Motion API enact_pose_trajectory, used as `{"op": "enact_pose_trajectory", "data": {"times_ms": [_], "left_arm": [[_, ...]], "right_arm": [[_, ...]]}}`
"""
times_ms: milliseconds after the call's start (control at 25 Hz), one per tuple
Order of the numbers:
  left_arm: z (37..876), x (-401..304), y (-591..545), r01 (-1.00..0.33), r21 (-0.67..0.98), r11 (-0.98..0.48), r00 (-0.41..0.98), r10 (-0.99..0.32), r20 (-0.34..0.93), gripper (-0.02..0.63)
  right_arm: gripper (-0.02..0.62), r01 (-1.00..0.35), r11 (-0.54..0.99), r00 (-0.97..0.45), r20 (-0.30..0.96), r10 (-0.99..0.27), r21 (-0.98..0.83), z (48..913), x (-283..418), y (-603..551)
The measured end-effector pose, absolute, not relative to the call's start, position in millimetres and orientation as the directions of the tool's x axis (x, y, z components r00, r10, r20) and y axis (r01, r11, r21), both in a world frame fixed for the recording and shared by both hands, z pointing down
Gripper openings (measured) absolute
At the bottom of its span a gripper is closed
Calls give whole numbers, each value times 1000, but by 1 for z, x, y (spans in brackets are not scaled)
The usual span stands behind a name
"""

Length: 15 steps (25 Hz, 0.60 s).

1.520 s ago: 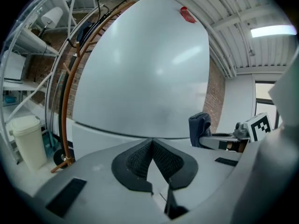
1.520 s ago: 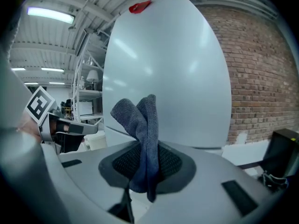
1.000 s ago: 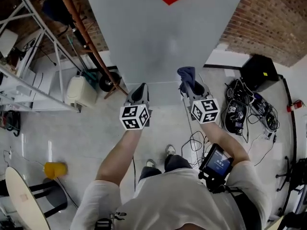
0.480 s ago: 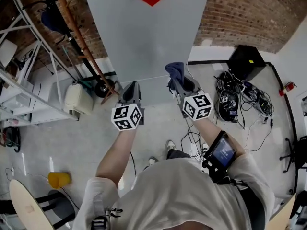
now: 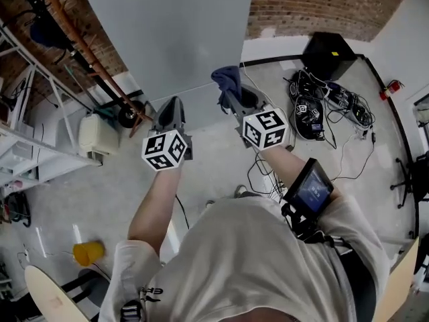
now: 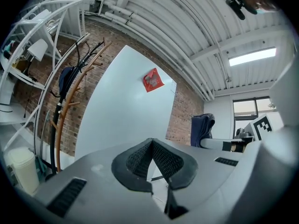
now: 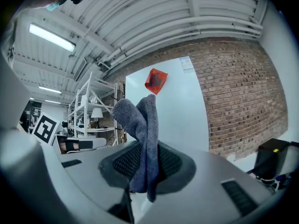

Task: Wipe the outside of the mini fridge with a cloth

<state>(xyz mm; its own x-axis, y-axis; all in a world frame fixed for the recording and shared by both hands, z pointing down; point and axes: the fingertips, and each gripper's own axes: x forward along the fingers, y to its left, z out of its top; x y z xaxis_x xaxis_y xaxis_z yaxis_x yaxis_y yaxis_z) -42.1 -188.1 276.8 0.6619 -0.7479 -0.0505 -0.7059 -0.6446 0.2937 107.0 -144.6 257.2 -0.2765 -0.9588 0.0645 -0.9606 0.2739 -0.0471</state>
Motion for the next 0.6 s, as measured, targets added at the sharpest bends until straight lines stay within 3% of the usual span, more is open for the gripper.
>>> {"op": "enact_pose_trajectory", "data": {"times_ms": [600], "left_arm": [[277,15,-194,-685,286,-670,691,-722,-34,5]], "right_arm": [[80,-953,295,-298,57,-953,-64,261,143,-158]]}}
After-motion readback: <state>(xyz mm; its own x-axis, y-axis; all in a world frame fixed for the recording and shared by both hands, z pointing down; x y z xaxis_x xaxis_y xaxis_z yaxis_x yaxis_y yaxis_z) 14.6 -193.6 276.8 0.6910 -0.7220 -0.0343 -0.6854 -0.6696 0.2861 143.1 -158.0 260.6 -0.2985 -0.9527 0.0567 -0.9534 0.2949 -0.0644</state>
